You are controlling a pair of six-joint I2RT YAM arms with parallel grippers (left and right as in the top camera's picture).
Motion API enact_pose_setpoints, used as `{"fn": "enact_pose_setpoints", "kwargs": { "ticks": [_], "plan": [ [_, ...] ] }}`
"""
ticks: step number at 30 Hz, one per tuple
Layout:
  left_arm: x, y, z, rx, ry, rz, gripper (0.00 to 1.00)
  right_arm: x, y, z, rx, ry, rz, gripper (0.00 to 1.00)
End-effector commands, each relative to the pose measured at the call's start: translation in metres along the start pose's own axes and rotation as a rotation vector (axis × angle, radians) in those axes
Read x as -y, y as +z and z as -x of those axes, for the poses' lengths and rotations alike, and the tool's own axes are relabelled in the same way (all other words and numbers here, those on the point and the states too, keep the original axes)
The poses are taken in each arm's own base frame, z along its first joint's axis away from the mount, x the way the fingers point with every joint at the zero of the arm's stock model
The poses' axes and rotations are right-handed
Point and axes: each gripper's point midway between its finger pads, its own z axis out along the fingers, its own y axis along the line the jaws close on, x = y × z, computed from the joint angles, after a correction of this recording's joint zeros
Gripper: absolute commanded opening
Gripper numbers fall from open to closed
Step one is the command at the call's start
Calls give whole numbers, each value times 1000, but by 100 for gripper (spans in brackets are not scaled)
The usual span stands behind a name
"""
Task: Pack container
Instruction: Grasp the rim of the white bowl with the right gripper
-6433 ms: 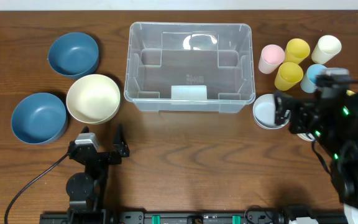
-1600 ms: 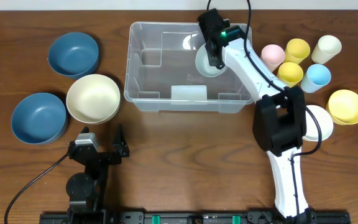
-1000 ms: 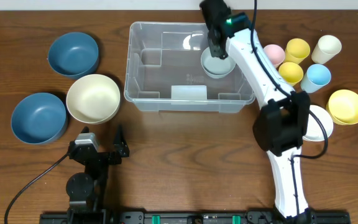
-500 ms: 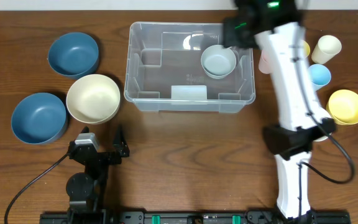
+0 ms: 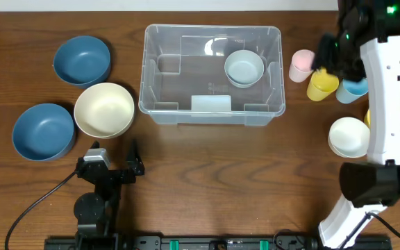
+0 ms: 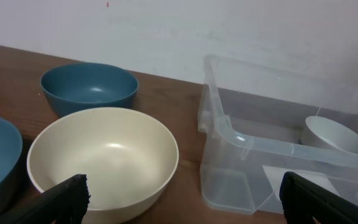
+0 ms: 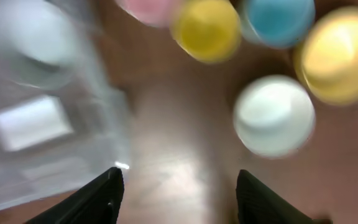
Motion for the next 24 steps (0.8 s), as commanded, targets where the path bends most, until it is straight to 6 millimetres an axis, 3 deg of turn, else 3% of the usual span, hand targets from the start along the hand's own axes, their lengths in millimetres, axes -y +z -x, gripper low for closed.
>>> {"fn": "enact_pose_setpoints", "kwargs": {
  "ticks": [1, 5, 7, 14, 19, 24],
  "plan": [
    [-2, 1, -16, -41, 5, 2, 98, 44, 18, -14, -53, 121, -140, 59],
    [-2, 1, -16, -41, 5, 2, 98, 79, 45, -28, -119, 162, -240, 58],
    [-2, 1, -16, -41, 5, 2, 98, 89, 61, -32, -146, 138, -268, 53],
    [-2, 1, -16, -41, 5, 2, 98, 92, 127, -45, -185, 58, -271, 57],
    [-2, 1, -15, -41, 5, 2, 98, 91, 160, -54, -198, 26, -231, 58],
    [-2, 2, -16, -42, 5, 2, 98, 91, 178, -60, -203, -2, -205, 58]
  ]
}}
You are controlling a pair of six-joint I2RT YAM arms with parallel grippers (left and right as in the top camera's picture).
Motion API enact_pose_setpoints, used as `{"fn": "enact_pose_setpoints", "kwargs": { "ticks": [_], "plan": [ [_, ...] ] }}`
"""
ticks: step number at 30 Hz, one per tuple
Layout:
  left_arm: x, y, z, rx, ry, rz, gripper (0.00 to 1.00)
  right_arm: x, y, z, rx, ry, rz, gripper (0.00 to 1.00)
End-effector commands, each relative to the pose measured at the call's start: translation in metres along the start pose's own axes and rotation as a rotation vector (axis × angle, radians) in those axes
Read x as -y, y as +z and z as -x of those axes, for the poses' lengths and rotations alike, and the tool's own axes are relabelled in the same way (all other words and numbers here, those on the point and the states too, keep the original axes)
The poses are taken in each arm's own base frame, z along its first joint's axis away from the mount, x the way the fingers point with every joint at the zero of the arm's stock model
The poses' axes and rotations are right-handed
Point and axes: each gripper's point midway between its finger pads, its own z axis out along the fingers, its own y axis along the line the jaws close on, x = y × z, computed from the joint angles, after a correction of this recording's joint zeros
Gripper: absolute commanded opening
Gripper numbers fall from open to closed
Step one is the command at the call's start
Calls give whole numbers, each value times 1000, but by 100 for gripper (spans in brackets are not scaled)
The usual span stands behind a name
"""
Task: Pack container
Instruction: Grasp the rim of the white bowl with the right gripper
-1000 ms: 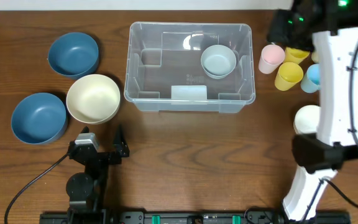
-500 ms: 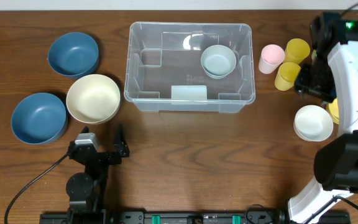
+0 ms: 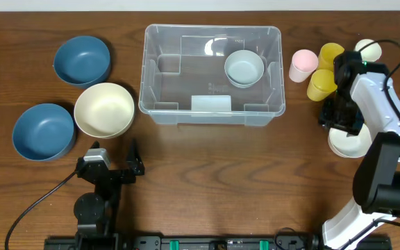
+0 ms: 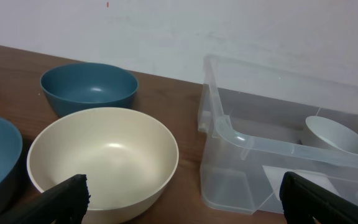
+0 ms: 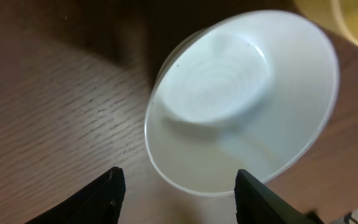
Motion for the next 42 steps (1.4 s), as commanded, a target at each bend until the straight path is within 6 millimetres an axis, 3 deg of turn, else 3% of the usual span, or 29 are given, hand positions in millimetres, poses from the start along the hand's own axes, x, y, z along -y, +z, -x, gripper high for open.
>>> {"fn": "enact_pose_setpoints", "kwargs": {
  "ticks": [1, 5, 10, 16, 24, 30, 36, 42],
  "plan": [
    [-2, 1, -15, -41, 4, 1, 98, 2, 1, -1, 10, -44, 25, 58],
    [-2, 1, -15, -41, 4, 1, 98, 1, 6, 0, 18, -55, 28, 53],
    [-2, 1, -16, -41, 4, 2, 98, -2, 14, -1, 25, -54, 35, 40],
    [-2, 2, -16, -42, 4, 2, 98, -4, 32, -11, 11, -52, 36, 33],
    [-2, 2, -16, -42, 4, 2, 98, -6, 37, -13, 11, -46, 42, 1],
    [-2, 1, -16, -41, 4, 2, 98, -7, 33, -12, 9, -39, 49, 1],
    [-2, 2, -16, -42, 4, 2, 98, -9, 6, -7, 42, -40, 84, 1],
    [-2, 1, -15, -41, 4, 1, 98, -13, -63, -3, 178, -73, 159, 1]
  ]
}}
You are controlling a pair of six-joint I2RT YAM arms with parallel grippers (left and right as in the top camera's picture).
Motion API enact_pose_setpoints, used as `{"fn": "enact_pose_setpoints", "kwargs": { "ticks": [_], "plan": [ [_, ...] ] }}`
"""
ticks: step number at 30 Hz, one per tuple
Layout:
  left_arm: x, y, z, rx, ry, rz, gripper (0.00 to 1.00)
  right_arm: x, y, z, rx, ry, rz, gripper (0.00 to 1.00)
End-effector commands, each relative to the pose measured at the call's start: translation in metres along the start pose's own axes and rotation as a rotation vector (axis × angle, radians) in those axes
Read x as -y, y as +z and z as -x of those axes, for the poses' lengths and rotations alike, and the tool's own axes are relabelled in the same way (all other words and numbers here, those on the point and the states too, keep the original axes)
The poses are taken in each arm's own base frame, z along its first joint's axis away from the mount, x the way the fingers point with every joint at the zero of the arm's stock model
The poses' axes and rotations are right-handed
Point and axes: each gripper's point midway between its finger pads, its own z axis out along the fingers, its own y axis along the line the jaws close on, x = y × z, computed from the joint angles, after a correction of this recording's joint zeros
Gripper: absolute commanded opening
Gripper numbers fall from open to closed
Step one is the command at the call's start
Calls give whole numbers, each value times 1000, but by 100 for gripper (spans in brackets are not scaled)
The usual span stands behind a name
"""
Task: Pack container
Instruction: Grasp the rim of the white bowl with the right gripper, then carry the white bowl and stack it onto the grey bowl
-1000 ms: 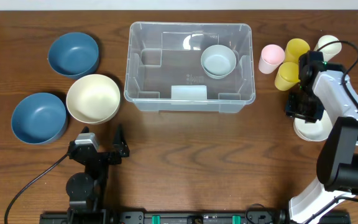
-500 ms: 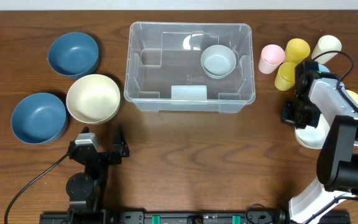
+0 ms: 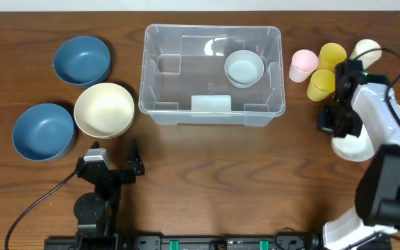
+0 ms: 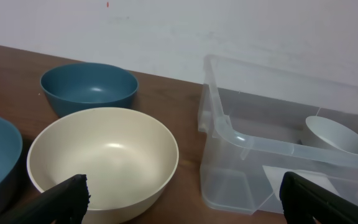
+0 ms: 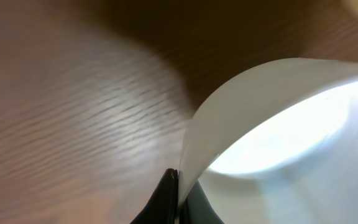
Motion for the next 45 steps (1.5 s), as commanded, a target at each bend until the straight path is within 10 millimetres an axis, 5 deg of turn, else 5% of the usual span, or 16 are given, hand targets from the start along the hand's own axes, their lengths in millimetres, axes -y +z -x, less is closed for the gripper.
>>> {"fn": "enact_pose_setpoints", "kwargs": {
  "ticks": [1, 10, 15, 18, 24, 31, 45],
  "plan": [
    [-2, 2, -16, -42, 4, 2, 98, -14, -60, 14, 162, -43, 86, 1],
    [-2, 1, -16, -41, 4, 2, 98, -80, -199, 4, 500, -345, 195, 1],
    [-2, 1, -16, -42, 4, 2, 98, -131, -243, 0, 652, -466, 194, 1],
    [-2, 1, -16, -42, 4, 2, 98, -165, -252, 2, 707, -522, 207, 1],
    [-2, 1, -16, -41, 4, 2, 98, -228, -223, 18, 718, -600, 214, 1],
    [-2, 1, -16, -41, 4, 2, 98, -282, -148, 44, 651, -694, 152, 1],
    [-2, 1, -16, -42, 4, 2, 98, -325, -63, 61, 579, -742, 135, 1]
  ]
}}
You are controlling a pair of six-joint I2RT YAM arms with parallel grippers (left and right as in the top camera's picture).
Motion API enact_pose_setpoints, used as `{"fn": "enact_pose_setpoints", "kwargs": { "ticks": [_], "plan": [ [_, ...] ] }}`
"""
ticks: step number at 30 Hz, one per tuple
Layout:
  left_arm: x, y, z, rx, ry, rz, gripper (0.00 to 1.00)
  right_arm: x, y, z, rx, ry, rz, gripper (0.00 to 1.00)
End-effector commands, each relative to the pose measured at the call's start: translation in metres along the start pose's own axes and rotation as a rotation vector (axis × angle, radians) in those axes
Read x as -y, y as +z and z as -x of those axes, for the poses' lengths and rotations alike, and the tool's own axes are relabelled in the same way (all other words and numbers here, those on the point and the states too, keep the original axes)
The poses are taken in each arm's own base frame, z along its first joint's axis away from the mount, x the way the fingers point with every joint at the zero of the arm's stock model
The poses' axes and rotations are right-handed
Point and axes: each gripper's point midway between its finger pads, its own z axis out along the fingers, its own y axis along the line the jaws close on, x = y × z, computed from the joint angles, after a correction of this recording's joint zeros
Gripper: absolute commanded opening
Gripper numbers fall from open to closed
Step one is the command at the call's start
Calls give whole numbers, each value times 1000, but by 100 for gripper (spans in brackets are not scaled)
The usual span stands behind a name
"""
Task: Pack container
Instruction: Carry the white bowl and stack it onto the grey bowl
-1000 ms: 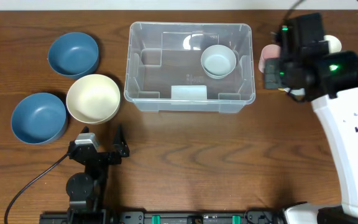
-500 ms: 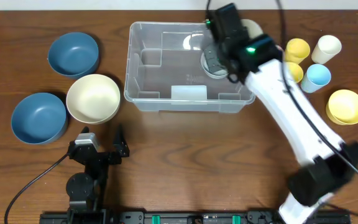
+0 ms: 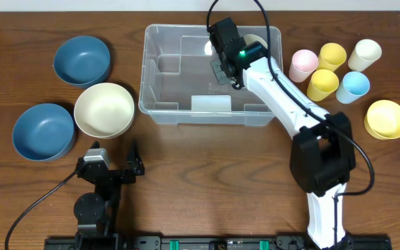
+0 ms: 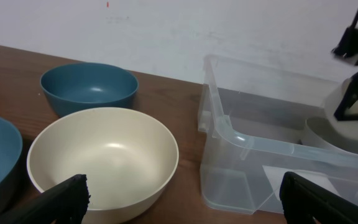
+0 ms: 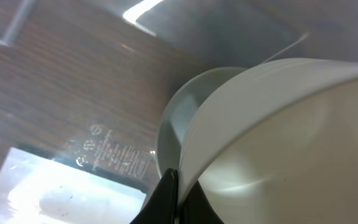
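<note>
My right gripper [image 5: 171, 186] is shut on the rim of a white bowl [image 5: 278, 137]. It holds the bowl tilted inside the clear plastic container [image 3: 158, 104], just over a pale bowl [image 5: 179, 118] that lies in the container's back right part. The left wrist view shows the held white bowl [image 4: 353, 102] above that pale bowl [image 4: 328, 134]. My left gripper [image 4: 182, 208] stands open near the table's front left, with nothing between its fingers. It faces a cream bowl [image 4: 104, 162].
Two blue bowls [image 3: 82, 59] [image 3: 42, 132] and the cream bowl [image 3: 104, 110] lie left of the container. Right of it stand a pink cup [image 3: 301, 64], two yellow cups [image 3: 332, 54] [image 3: 321, 83], a blue cup [image 3: 355, 85], a cream cup [image 3: 364, 52] and a yellow bowl [image 3: 384, 118].
My right gripper, shut on the white bowl's rim at the table's right side, now holds that bowl inside the container over the pale bowl. The yellow bowl beneath it is uncovered. The left arm is unmoved.
My right gripper was open above the cups at the right. Then it was open just over the white bowl. Then it was shut on that bowl's rim. Now the bowl is in the container, over the pale bowl. The left gripper stayed open throughout.
</note>
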Motion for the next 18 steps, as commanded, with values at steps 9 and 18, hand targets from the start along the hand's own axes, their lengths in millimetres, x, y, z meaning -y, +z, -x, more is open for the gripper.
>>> {"fn": "enact_pose_setpoints", "kwargs": {
  "ticks": [9, 18],
  "plan": [
    [-2, 1, -16, -41, 4, 2, 98, -8, 17, -6, -23, -32, -1, 50],
    [-2, 1, -16, -42, 4, 2, 98, -12, -43, 23, 16, -18, 25, 67]
  ]
}}
